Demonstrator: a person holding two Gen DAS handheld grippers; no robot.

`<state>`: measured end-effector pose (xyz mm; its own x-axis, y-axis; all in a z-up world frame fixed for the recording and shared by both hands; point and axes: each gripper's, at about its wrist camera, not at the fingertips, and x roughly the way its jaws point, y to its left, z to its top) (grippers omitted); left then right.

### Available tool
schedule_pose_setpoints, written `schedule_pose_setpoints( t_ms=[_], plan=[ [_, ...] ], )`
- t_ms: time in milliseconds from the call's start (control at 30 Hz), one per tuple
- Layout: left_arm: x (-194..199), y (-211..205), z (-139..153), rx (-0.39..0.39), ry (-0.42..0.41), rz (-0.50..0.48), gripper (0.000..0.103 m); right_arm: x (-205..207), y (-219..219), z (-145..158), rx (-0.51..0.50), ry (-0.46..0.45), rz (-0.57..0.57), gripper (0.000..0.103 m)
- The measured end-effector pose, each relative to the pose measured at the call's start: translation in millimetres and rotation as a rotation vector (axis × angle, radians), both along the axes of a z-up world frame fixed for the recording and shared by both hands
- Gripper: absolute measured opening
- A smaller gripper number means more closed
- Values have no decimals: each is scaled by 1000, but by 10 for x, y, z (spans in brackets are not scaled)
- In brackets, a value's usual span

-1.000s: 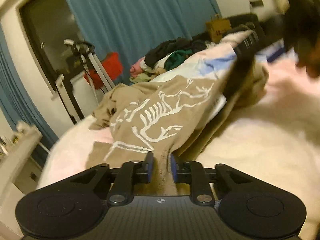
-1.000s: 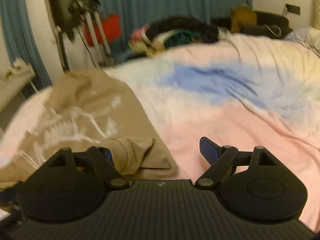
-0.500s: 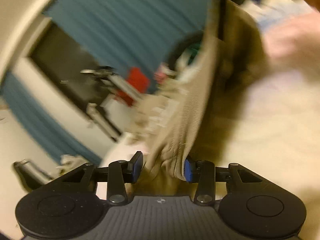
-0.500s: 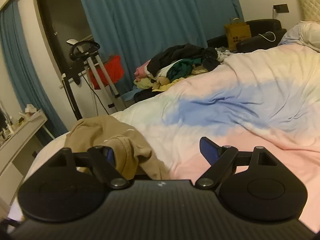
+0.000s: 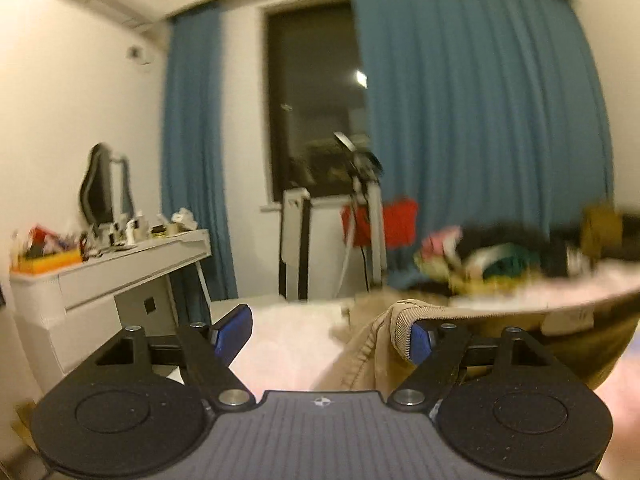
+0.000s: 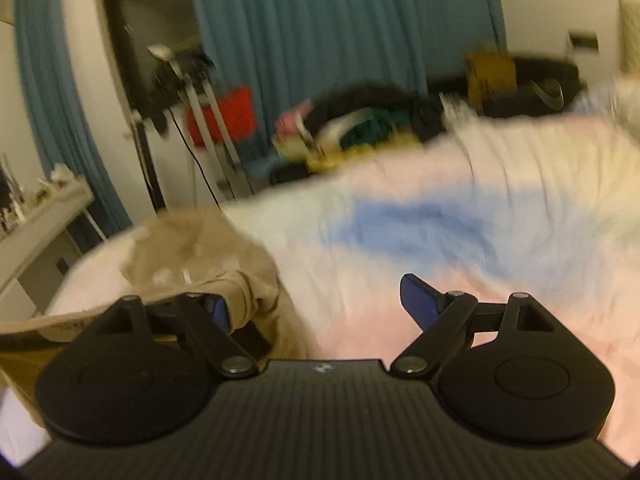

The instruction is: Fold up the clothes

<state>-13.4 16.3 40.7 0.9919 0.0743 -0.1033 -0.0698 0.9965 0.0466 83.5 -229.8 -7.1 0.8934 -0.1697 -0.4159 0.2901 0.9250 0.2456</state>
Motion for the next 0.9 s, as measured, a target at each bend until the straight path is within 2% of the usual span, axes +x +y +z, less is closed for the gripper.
schedule_pose_setpoints(
  t_ms=[100,233,400,500,600,700,767,833,900],
  plan=[
    [-22,134,640,-78,-96,28,80,-56,112,742,-60,-108,29,84],
    [-162,291,1680,-135,-231,23,80,-251,259,1875,-140,-273,51,84],
    [-545,581,2985,-224,-346,-47,80,-743,389,3168,-218,-442,88,84],
    [-797,697,3599,-214,-396,-104,81,-1100,422,3746,-274,-537,97,85],
    [-990,777,4073,-206,-419,-157,85,-1348,395,4078,-300,-594,99,85],
    [-940,793,4235,-222,-376,-222,88,-1560,360,4361,-324,-639,101,86],
    [-819,775,4211,-236,-328,-264,89,-1545,298,4343,-331,-617,105,86],
    [-602,749,4027,-245,-266,-294,89,-1463,226,4216,-319,-574,113,86],
    [-328,725,3757,-260,-195,-313,90,-1285,158,3954,-292,-508,125,86]
  ],
)
